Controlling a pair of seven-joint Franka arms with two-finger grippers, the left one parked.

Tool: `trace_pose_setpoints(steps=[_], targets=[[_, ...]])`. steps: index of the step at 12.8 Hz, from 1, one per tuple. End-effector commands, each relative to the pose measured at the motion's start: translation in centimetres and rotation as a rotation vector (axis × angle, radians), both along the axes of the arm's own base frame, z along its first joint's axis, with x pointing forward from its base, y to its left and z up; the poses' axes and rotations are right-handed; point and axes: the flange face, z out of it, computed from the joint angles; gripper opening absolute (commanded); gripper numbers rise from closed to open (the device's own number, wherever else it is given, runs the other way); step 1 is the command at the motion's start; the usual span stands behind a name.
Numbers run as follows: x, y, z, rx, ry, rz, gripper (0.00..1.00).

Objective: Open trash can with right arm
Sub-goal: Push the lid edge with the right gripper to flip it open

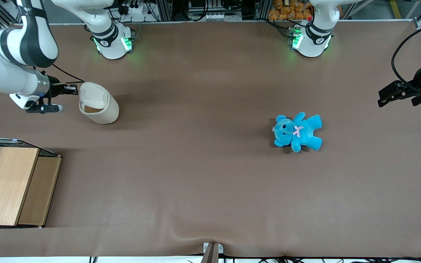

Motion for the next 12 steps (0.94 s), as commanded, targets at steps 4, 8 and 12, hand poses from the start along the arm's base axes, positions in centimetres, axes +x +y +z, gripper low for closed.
trace_pose_setpoints(steps=[4, 8, 12], targets=[[2.8, 5.1, 9.4, -0.057, 0.003, -0.045, 1.0], [5.5, 4.6, 14.8, -0.056, -0.075, -0.04, 1.0], [8.6, 3.8, 19.3, -0.068, -0.092, -0.047, 1.0]])
